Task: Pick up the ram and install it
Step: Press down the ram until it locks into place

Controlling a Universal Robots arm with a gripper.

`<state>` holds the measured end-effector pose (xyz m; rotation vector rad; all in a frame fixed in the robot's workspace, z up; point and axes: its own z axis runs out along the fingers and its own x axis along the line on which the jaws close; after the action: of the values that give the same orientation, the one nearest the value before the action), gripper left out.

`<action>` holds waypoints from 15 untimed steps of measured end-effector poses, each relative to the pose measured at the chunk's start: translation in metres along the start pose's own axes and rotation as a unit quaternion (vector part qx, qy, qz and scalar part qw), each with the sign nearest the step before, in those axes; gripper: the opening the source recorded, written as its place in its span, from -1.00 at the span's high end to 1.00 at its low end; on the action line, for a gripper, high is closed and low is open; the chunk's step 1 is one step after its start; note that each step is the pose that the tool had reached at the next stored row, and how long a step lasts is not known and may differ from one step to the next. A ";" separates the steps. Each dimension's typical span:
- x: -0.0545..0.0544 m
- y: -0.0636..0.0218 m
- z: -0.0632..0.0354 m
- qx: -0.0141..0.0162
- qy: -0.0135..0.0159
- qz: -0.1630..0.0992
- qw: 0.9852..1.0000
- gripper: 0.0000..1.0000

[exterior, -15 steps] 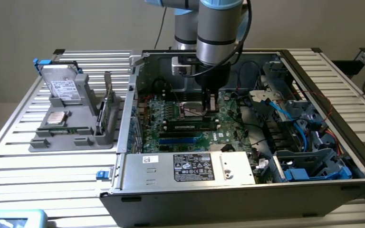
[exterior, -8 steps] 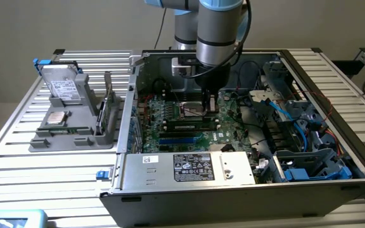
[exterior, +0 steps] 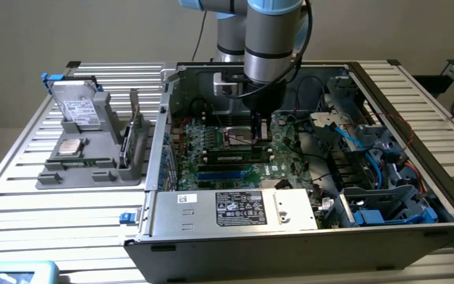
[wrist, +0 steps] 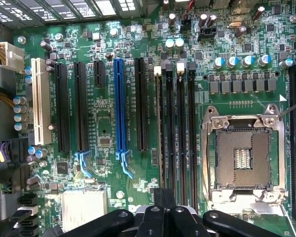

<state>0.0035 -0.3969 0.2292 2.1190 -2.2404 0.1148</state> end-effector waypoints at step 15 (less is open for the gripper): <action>0.000 0.0000 0.0039 0.000 0.000 0.000 1.000 0.79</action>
<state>0.0035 -0.3974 0.2253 2.1190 -2.2402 0.1151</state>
